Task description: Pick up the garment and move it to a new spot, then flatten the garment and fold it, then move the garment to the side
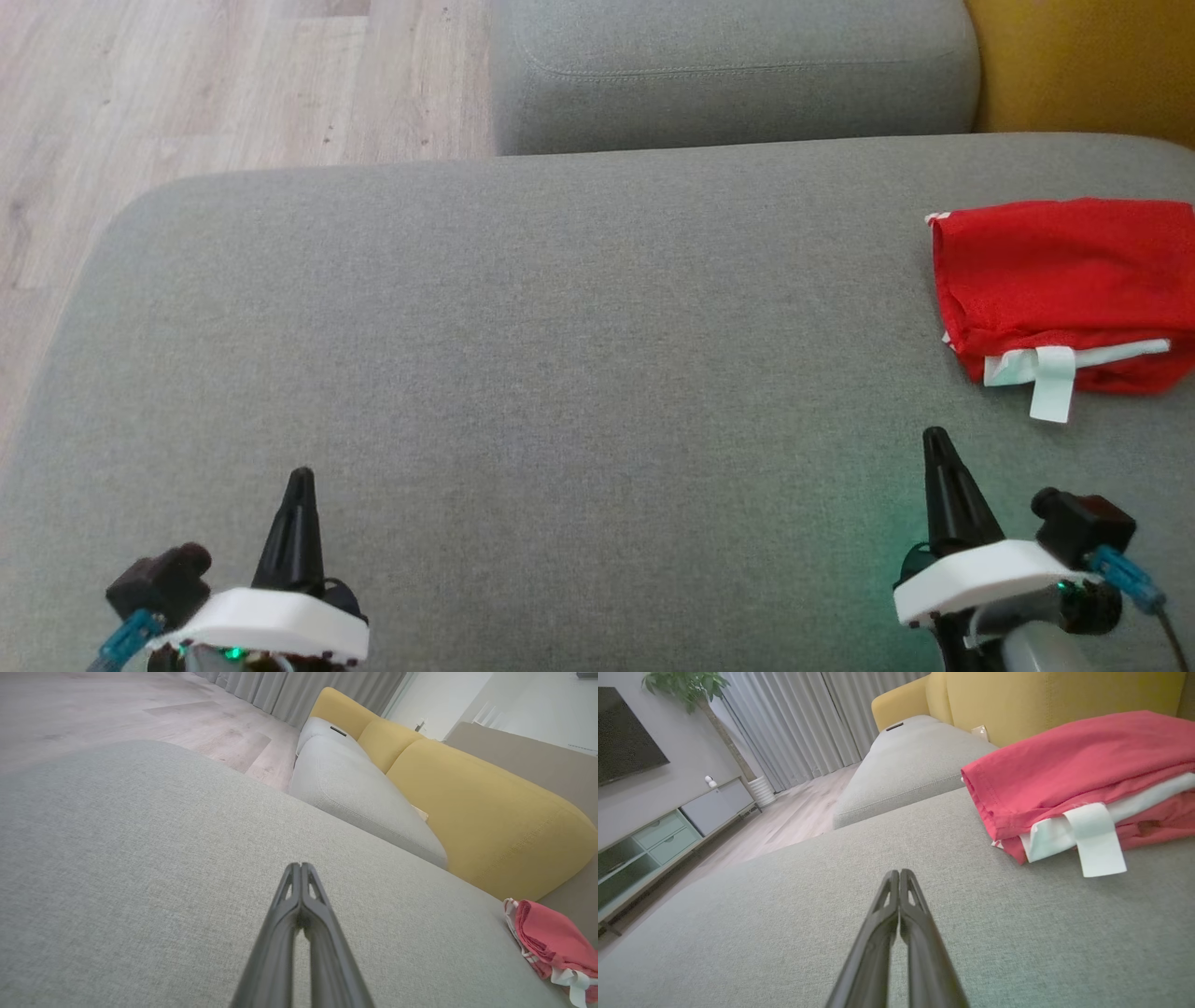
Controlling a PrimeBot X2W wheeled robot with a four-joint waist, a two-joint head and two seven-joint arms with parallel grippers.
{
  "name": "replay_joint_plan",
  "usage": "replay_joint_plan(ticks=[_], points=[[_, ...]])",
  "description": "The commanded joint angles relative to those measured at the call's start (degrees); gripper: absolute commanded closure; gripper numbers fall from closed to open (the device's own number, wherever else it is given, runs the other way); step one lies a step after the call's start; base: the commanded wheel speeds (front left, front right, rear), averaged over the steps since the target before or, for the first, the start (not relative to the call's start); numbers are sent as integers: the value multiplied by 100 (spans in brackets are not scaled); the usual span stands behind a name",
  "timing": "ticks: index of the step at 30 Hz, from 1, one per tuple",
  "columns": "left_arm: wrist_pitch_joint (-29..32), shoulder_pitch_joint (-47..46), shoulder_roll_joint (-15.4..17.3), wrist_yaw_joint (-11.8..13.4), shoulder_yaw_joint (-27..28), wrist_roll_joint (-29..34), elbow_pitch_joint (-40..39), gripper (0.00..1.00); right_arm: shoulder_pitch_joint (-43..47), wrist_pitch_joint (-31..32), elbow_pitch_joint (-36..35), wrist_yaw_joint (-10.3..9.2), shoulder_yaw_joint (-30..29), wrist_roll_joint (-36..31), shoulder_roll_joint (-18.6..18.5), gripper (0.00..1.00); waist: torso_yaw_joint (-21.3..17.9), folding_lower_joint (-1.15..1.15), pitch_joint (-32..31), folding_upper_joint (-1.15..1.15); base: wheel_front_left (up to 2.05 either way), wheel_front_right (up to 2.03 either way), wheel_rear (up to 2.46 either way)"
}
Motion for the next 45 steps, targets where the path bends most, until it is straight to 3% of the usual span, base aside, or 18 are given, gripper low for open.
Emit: replay_joint_plan(ticks=[1, 45], points=[[54, -323, 25, -35, 88, -181, -190, 100, -302, 35, -229, 5, -46, 215, -6, 100, -3, 0, 2, 0, 0, 0, 0], [778, -598, 46, -157, 423, -2597, -136, 100, -344, 744, -519, 18, -409, 2951, -18, 100, -67, 0, 54, 0, 0, 0, 0]])
